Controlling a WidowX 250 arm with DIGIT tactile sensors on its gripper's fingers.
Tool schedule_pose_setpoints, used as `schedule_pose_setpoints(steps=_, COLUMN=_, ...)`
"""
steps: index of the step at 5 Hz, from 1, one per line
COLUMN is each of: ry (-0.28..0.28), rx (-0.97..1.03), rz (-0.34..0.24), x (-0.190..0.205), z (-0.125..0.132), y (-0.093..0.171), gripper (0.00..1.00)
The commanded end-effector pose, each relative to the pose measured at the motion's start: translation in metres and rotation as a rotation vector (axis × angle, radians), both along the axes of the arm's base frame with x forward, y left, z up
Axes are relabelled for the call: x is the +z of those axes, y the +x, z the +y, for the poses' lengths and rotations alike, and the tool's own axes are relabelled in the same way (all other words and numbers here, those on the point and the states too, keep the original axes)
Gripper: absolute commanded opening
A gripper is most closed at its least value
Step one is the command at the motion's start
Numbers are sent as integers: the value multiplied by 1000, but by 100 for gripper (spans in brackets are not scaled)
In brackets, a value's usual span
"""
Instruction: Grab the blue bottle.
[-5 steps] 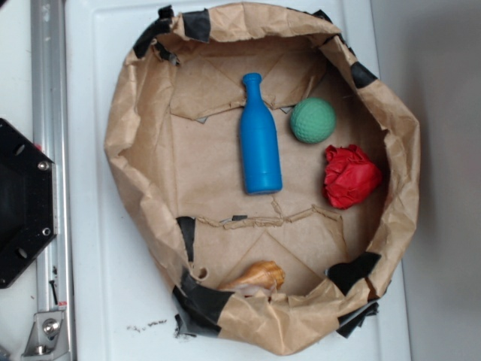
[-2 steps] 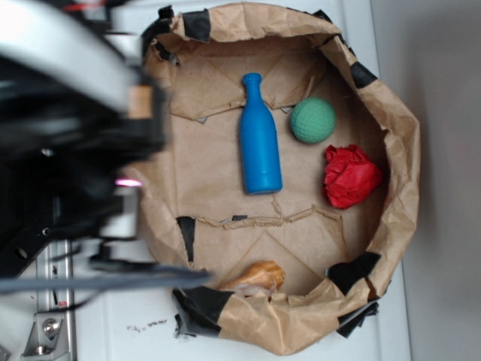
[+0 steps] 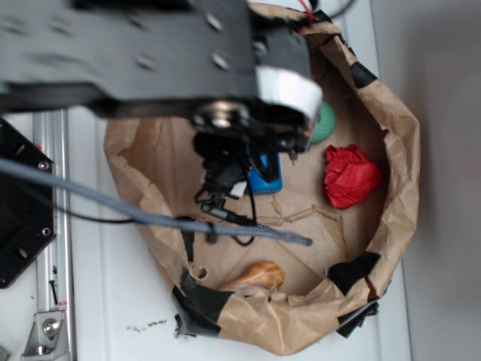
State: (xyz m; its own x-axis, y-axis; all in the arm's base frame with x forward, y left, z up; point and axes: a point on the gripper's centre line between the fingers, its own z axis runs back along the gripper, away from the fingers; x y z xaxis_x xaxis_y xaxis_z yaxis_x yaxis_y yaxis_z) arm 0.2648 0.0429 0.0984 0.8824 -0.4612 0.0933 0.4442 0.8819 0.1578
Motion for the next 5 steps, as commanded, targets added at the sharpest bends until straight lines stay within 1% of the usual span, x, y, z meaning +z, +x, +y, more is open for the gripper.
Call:
schedule_pose_setpoints(steps=1, ry=-119, rx=-522, rz=-159, x=-44, z=-39, y=11, gripper=100)
schedule_pose_setpoints(steps=2, ry=-256, rx=-580, rz=-160, x=-50, z=-37, y=13, gripper=100)
schedule_pose_setpoints(steps=3, ry=-250, rx=-536, rz=-124, x=-49, z=-29, y=14, gripper=56)
schedule_pose_setpoints(steps=4, ry=-227, rx=-504, rz=-110, x=-39, z=-24, y=12, gripper=0)
schedule_pose_setpoints(steps=5, ry=-187, rx=-490, rz=-152, x=-11, z=-21, y=15, gripper=0)
